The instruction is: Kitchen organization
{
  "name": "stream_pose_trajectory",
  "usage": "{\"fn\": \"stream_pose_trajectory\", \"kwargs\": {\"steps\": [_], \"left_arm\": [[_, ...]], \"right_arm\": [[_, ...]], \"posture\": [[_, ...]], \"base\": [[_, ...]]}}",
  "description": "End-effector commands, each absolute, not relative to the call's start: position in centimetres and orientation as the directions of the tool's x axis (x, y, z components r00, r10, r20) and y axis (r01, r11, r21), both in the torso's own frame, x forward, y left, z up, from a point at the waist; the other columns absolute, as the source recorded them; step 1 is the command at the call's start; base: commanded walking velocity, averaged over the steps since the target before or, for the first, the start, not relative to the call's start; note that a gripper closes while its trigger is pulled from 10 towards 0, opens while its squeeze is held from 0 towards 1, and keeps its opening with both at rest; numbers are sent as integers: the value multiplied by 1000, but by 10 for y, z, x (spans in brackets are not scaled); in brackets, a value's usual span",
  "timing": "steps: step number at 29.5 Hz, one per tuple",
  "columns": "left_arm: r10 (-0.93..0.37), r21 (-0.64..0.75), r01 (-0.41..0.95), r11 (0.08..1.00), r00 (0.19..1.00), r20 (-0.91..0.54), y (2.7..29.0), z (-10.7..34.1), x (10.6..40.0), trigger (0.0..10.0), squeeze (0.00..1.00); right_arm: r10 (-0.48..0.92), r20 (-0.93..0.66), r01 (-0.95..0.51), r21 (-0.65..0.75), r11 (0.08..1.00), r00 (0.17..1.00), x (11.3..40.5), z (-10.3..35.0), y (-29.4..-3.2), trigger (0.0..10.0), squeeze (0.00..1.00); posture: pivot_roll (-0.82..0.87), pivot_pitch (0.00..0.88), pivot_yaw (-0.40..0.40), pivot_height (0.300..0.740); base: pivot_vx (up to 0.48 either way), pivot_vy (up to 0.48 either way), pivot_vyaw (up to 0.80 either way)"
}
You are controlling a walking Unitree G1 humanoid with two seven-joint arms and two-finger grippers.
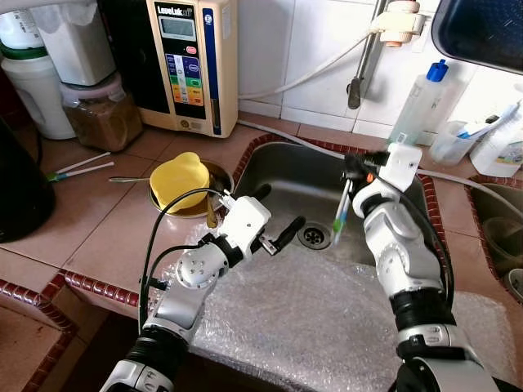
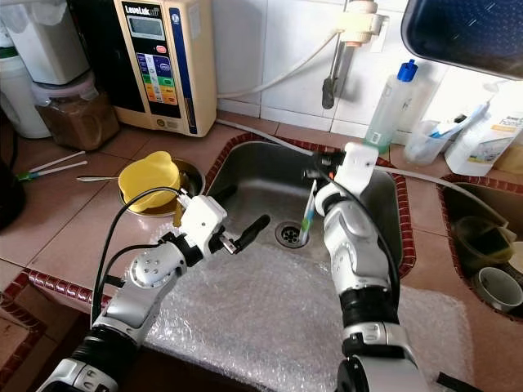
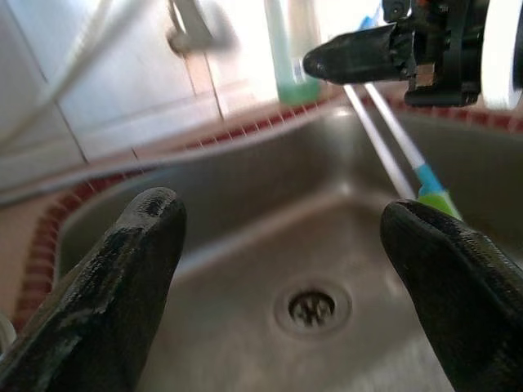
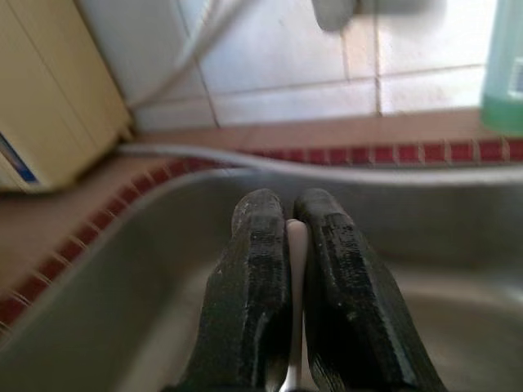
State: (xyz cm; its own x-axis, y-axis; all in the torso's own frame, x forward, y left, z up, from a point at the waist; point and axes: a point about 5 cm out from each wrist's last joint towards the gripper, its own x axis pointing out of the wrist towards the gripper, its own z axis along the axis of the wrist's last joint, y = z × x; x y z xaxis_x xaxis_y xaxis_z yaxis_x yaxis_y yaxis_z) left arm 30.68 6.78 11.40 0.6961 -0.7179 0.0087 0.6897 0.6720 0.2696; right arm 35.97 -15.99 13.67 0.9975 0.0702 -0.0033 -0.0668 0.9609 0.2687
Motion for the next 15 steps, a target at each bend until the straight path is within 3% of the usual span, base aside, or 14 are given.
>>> {"fn": "stream_pose_trajectory", "kwargs": {"steps": [1,2,3,4,5,15], "left_arm": [[-730,299,702,647,683,-25,65,111,304,10000,1000],[-730,299,702,647,683,-25,65,111,304,10000,1000],[-726,297,702,647,686,-42,67,110,304,10000,1000],[-726,270,708,653,686,-44,67,110,304,10000,1000],[-729,265,714,648,683,-55,67,109,304,10000,1000],[-747,274,746,607,653,-124,64,102,304,10000,1000]], "right_arm": [[68,20,-71,249,966,997,360,139,-161,4039,0],[68,20,-71,249,966,997,360,139,-161,4039,0],[74,23,-77,252,965,997,361,138,-159,9882,0],[80,21,-83,244,966,997,361,137,-158,10000,353],[82,14,-83,246,966,997,361,136,-157,10000,1000],[105,-21,-99,209,973,994,363,128,-149,10000,1000]], "posture": [[37,0,-18,740],[37,0,-18,740],[35,0,-15,740],[34,0,-14,740],[35,0,-13,740],[33,0,-9,740]], "base": [[0,0,0],[0,0,0],[0,0,0],[0,0,0],[0,0,0],[0,0,0]]}}
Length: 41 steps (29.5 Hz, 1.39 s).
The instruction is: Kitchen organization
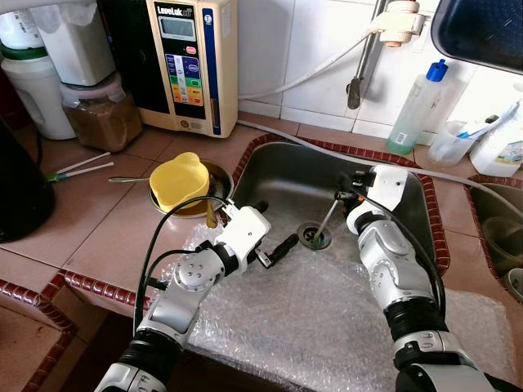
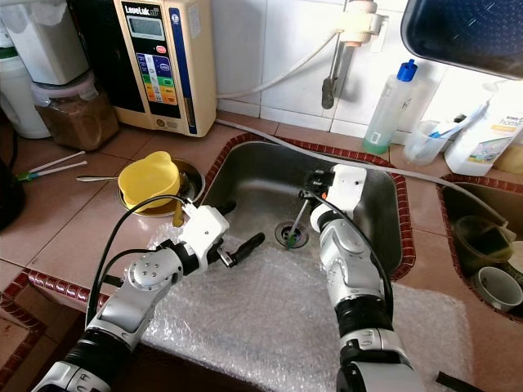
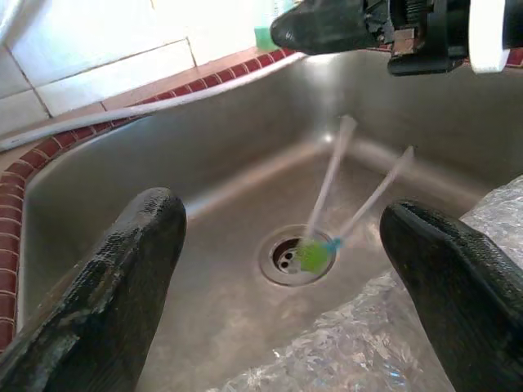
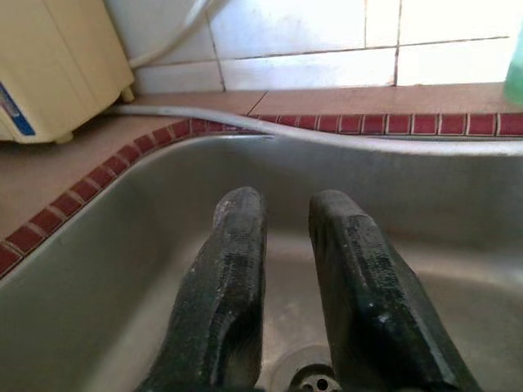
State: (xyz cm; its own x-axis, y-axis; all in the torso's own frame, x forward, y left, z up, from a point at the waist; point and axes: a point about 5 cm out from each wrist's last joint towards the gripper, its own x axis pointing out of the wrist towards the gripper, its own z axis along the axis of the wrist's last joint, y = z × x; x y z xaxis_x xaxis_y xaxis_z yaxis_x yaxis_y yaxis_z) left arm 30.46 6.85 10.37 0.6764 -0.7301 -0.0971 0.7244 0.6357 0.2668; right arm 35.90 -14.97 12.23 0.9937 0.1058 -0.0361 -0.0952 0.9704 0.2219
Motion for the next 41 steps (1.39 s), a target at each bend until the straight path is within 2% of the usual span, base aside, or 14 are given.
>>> {"fn": "stream_pose_trajectory", "kwargs": {"steps": [1,7,9,11,13,18,20,24,28,30,40,41], "left_arm": [[-749,271,750,603,650,-129,63,102,304,10000,1000],[-741,297,739,605,659,-132,63,103,306,10000,1000],[-711,313,704,638,694,-112,65,106,310,10000,1000],[-677,314,659,683,733,-67,68,112,315,10000,1000],[-613,333,581,743,790,-9,71,120,322,10000,1000],[-507,336,459,822,860,65,79,132,334,10000,1000],[-492,335,443,832,867,77,80,133,335,10000,1000],[-359,359,289,888,922,146,95,144,346,10000,1000],[-243,326,186,927,960,142,108,146,354,10000,1000],[-170,295,120,948,974,149,118,148,358,10000,1000],[51,214,-78,974,991,127,146,147,366,10000,1000],[64,214,-89,973,991,121,149,146,366,10000,1000]], "right_arm": [[101,-17,-95,203,974,995,363,129,-150,10000,1000],[95,17,-96,210,973,995,365,134,-152,10000,1000],[92,43,-99,238,966,995,365,138,-151,10000,1000],[152,75,-167,282,945,986,365,143,-144,10000,1000],[202,122,-228,268,936,972,362,150,-136,10000,1000],[373,200,-415,239,878,906,351,164,-109,10000,1000],[388,208,-431,240,870,898,349,165,-107,10000,1000],[475,249,-520,162,839,844,335,170,-91,10000,1000],[508,253,-550,140,823,824,326,168,-76,10000,1000],[534,247,-574,137,807,809,320,167,-68,10000,1000],[584,254,-626,135,768,771,307,170,-63,10000,1000],[619,269,-665,133,735,738,303,173,-59,10000,1000]], "posture": [[32,0,-9,740],[30,0,-11,740],[29,0,-13,740],[28,0,-16,740],[26,0,-17,740],[18,0,-18,740],[18,0,-18,740],[20,0,-22,740],[21,0,-22,740],[28,0,-24,740],[42,0,-18,740],[41,0,-13,740]], "base": [[0,0,0],[0,0,0],[0,0,0],[0,0,0],[0,0,0],[0,0,0],[0,0,0],[0,0,0],[0,0,0],[0,0,0],[0,0,0],[0,0,0]]}}
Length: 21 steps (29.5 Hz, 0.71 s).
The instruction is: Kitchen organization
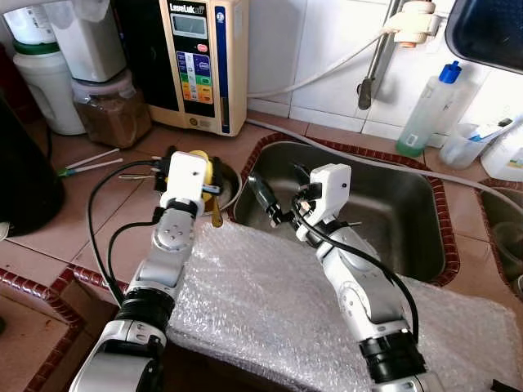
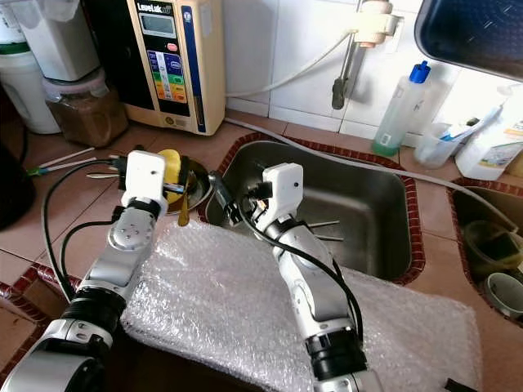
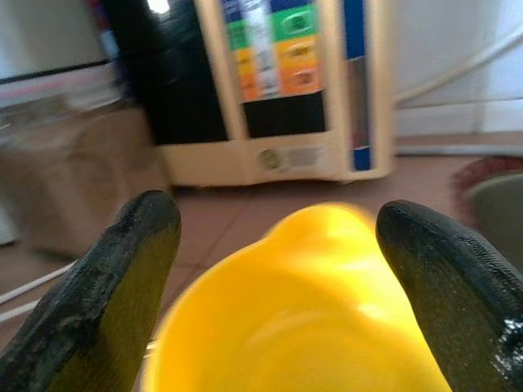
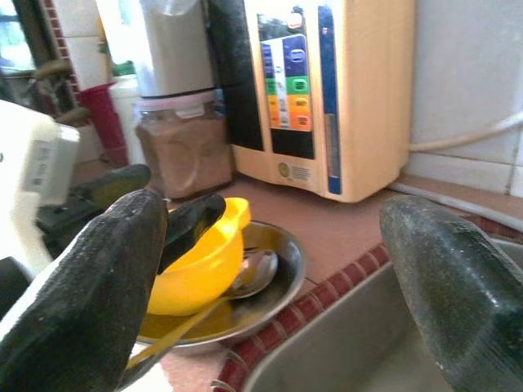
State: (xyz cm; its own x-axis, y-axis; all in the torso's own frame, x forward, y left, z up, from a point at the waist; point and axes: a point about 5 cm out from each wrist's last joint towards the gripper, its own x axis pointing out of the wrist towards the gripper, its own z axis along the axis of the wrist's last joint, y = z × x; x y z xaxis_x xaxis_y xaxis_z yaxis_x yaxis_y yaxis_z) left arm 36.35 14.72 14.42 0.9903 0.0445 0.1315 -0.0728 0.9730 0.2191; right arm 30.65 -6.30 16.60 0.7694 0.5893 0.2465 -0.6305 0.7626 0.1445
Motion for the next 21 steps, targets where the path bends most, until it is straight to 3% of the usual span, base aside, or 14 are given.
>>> {"fn": "stream_pose_trajectory", "kwargs": {"steps": [1,2,3,4,5,21], "left_arm": [[72,214,-96,972,991,117,150,145,366,10000,1000],[91,209,-112,972,990,108,153,143,366,10000,1000],[118,195,-134,972,989,90,157,141,366,10000,467],[118,195,-134,972,989,90,157,141,366,10000,467],[139,185,-152,971,987,79,161,140,367,10000,0],[181,183,-190,965,981,65,173,149,374,10000,0]], "right_arm": [[643,279,-692,132,710,713,299,175,-57,10000,1000],[658,279,-706,125,698,700,296,176,-55,10000,1000],[671,272,-715,114,690,690,293,175,-54,10000,1000],[671,272,-715,114,690,690,293,175,-54,10000,1000],[675,266,-717,110,688,689,292,174,-53,10000,1000],[677,257,-714,82,695,689,293,178,-52,10000,1000]], "posture": [[41,0,-13,740],[38,0,-9,740],[37,0,-7,740],[37,0,-7,740],[35,0,-8,740],[54,0,-15,740]], "base": [[0,0,0],[0,0,0],[0,0,0],[0,0,0],[0,0,0],[0,0,0]]}}
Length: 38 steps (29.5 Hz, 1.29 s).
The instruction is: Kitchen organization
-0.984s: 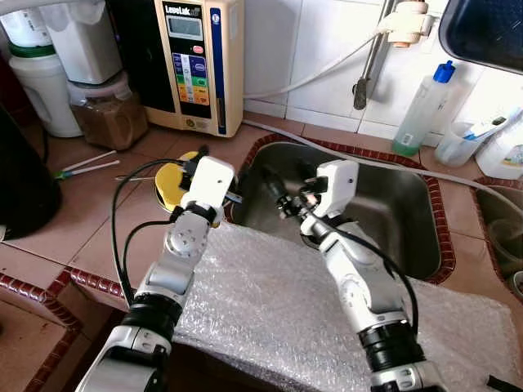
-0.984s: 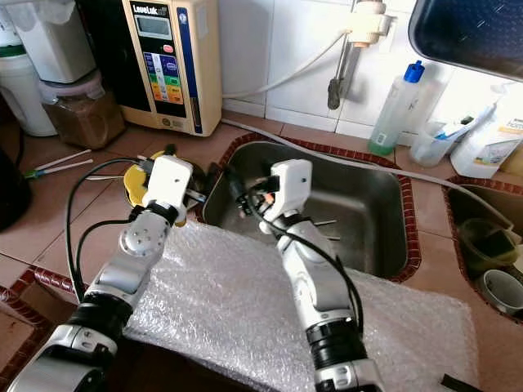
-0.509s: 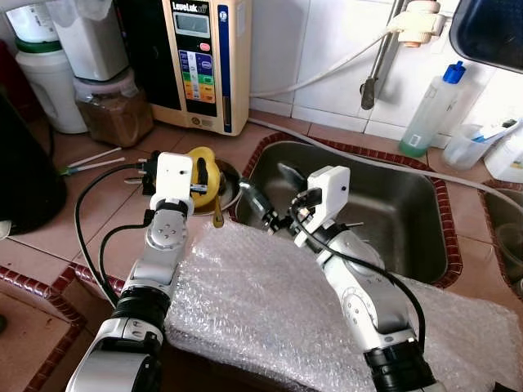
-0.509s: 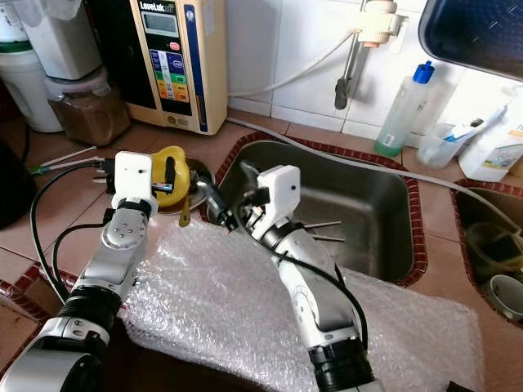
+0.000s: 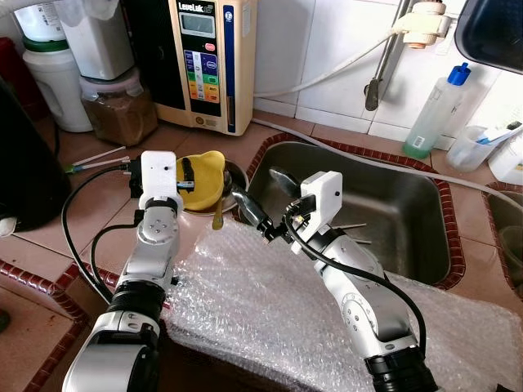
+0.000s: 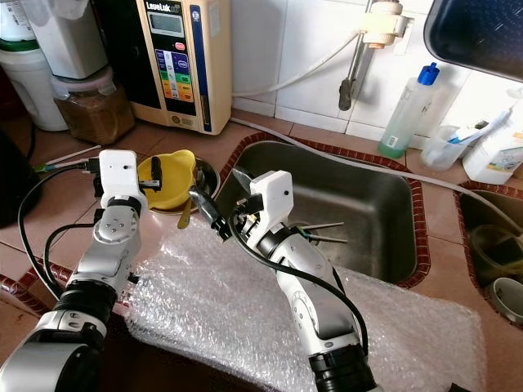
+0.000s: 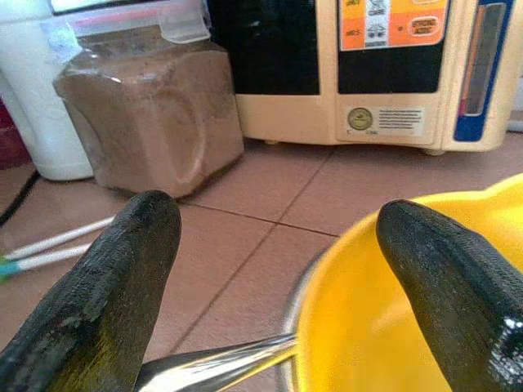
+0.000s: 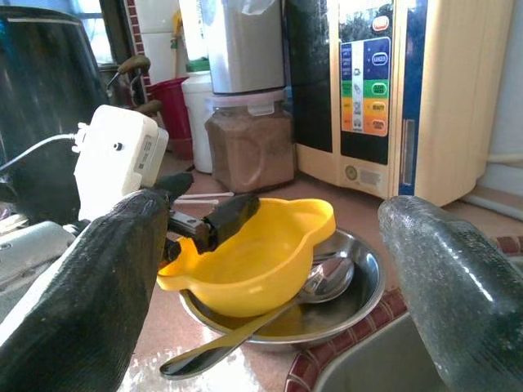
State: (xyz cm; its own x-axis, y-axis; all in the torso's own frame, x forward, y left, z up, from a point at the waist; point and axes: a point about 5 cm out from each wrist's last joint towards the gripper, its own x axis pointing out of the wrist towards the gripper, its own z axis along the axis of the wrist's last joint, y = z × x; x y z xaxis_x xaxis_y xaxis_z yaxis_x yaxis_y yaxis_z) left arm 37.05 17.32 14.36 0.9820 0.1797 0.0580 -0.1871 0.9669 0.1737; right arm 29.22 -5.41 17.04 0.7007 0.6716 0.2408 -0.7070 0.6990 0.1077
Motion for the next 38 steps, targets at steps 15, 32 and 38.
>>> {"fn": "stream_pose_trajectory", "kwargs": {"steps": [15,32,38], "left_arm": [[27,155,-35,987,998,53,163,172,369,10000,0],[-21,217,28,976,999,-36,158,165,313,10000,0],[14,204,14,979,991,-133,160,142,304,10000,0]], "right_arm": [[636,270,-666,26,746,723,301,192,-68,10000,1000],[731,177,-741,-15,671,659,289,191,-59,10000,435],[744,160,-752,-12,659,649,288,189,-54,10000,416]], "posture": [[61,0,-14,740],[69,0,-31,740],[65,0,-33,740]], "base": [[0,0,0],[0,0,0],[0,0,0]]}}
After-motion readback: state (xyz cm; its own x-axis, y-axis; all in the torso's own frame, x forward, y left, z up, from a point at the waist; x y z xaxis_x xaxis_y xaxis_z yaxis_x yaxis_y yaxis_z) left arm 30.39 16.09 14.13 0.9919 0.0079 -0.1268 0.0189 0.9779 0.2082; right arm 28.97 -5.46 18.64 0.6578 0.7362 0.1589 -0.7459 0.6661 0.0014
